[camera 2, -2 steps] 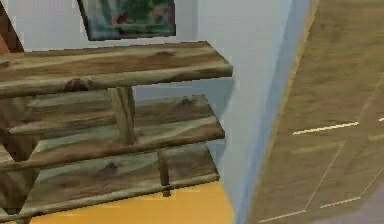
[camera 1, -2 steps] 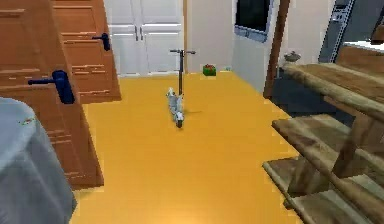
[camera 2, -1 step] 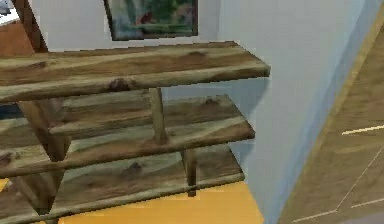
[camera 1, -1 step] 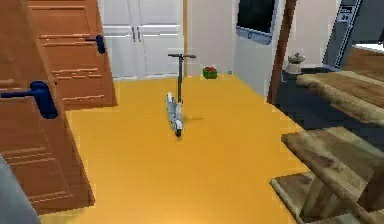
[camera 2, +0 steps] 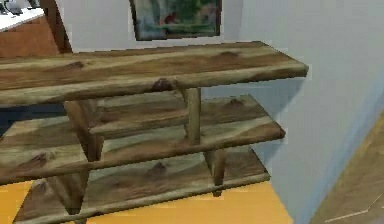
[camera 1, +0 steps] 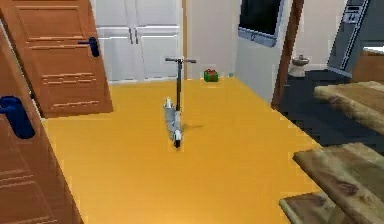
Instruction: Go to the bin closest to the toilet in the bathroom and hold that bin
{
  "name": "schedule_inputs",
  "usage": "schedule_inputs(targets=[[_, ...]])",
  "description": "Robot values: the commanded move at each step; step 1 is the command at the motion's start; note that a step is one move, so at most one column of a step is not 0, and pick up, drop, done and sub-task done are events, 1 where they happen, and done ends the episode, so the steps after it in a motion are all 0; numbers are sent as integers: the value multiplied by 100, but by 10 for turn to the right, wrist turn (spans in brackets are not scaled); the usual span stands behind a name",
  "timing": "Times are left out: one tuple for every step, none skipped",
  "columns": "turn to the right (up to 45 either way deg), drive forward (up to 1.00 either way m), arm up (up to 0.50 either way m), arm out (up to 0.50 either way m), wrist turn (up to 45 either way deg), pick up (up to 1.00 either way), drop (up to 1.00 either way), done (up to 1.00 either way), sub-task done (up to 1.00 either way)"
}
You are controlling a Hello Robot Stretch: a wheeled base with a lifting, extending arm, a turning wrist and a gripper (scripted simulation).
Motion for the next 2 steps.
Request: schedule_inputs(targets=[[120,0,0,0,0,0,0,0,0],[0,100,0,0,0,0,0,0,0]])
